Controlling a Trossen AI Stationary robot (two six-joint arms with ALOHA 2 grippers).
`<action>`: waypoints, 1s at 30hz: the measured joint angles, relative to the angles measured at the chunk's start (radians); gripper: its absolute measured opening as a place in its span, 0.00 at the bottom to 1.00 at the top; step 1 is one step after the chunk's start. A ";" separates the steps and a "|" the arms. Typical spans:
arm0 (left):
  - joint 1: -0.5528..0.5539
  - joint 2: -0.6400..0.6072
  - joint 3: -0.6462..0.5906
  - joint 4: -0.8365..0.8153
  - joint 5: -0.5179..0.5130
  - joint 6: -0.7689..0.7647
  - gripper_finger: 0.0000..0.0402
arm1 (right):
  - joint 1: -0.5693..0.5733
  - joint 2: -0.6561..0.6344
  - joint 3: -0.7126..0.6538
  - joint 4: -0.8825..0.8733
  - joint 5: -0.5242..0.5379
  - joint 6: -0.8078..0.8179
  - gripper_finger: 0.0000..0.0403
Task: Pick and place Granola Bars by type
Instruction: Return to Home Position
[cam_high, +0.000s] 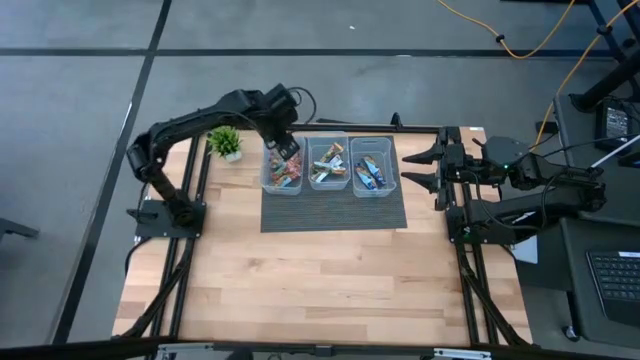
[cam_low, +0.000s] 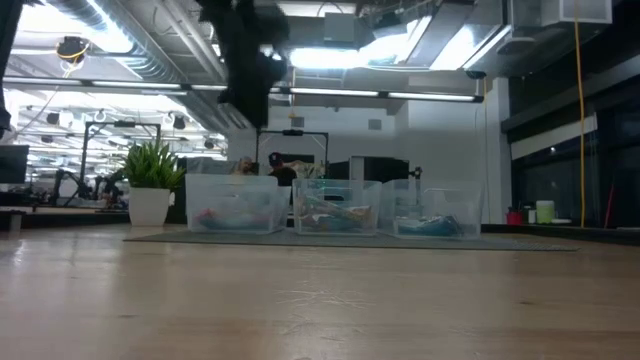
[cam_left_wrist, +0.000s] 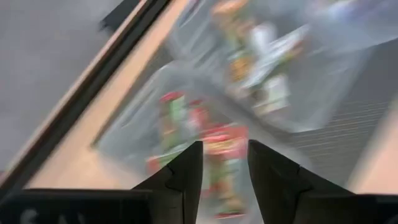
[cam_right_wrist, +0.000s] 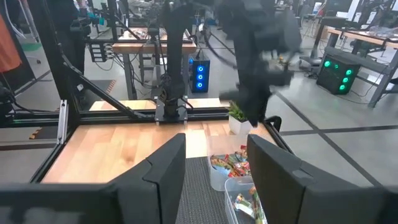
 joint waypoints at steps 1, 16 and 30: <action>-0.003 -0.020 0.012 0.005 0.045 -0.015 0.30 | 0.000 0.000 0.000 0.000 0.000 0.000 0.43; -0.032 -0.526 0.047 0.036 0.244 -0.085 0.30 | 0.000 0.000 0.000 0.010 0.003 -0.010 0.43; -0.322 -0.959 -0.813 0.855 -0.050 -0.254 0.30 | 0.000 0.000 0.000 0.081 0.011 -0.002 0.43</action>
